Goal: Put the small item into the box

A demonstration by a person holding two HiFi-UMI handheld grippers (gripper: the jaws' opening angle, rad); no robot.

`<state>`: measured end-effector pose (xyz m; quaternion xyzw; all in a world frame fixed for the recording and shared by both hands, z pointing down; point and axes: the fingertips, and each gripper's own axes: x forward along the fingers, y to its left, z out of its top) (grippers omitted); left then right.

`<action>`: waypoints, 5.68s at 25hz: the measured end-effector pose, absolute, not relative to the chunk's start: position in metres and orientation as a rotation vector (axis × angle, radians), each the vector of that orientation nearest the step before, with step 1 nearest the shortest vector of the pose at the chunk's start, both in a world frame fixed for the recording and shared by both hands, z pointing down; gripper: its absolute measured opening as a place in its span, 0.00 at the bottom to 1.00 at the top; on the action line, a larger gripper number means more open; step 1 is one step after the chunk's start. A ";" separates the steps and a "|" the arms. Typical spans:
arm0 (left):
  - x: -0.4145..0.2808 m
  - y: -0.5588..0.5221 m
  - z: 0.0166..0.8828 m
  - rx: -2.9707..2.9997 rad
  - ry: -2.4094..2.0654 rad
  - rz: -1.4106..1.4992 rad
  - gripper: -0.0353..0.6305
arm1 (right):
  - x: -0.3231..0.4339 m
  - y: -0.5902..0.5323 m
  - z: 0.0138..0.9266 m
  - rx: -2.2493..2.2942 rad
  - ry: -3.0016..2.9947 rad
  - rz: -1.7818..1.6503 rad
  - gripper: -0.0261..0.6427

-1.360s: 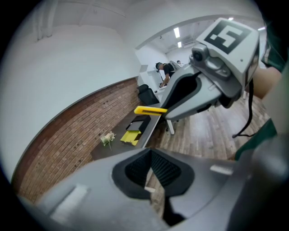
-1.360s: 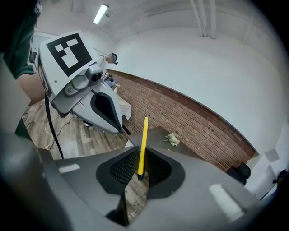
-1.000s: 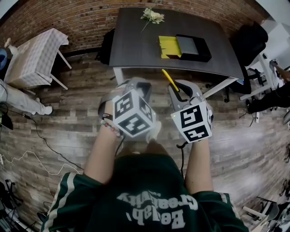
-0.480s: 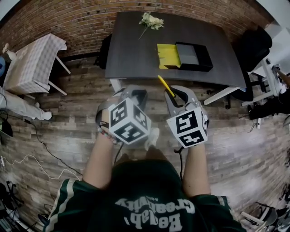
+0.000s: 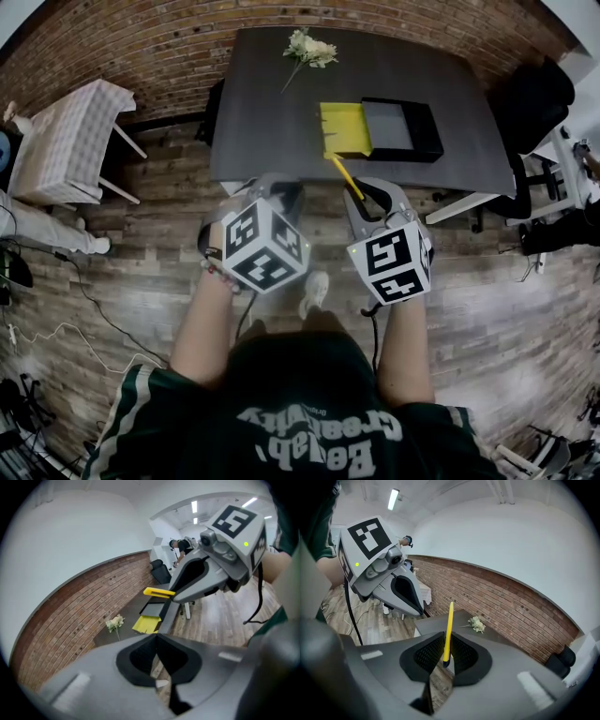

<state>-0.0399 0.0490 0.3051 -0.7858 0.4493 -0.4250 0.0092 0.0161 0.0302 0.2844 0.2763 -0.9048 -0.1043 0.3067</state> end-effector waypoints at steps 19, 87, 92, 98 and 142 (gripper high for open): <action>-0.039 -0.116 0.336 -2.444 1.449 -1.421 0.06 | 0.026 -0.128 0.308 0.665 -2.408 -0.219 0.11; -0.056 -0.292 0.434 -2.682 1.107 -1.415 0.06 | -0.016 -0.298 0.426 0.653 -2.189 0.023 0.11; -0.052 -0.294 0.455 -2.700 1.116 -1.435 0.06 | -0.013 -0.303 0.448 0.621 -2.186 0.060 0.11; -0.048 -0.296 0.477 -2.704 1.129 -1.461 0.06 | -0.010 -0.306 0.475 0.597 -2.180 0.097 0.11; -0.059 -0.306 0.552 -2.779 1.196 -1.528 0.06 | -0.013 -0.318 0.577 0.522 -2.050 0.138 0.12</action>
